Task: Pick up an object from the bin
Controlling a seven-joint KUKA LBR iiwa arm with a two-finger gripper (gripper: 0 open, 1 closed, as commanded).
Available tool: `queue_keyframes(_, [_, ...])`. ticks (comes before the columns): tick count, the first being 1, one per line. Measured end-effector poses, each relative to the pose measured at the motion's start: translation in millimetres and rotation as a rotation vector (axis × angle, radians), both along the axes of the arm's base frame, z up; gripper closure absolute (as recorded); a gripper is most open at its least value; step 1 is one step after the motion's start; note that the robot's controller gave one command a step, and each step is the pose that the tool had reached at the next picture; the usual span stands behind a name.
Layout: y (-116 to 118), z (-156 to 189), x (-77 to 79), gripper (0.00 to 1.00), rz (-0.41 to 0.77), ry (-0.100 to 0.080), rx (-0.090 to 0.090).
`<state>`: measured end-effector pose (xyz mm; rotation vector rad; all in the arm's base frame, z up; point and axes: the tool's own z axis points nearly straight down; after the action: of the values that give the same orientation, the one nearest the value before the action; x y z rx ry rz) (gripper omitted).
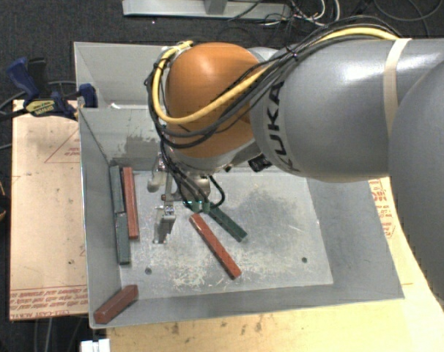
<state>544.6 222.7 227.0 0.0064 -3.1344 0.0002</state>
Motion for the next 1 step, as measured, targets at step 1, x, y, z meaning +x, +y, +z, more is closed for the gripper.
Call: queue_keyframes(1, [-1.0, 4.1, 2.0, 0.0, -0.003, -0.007, 0.001])
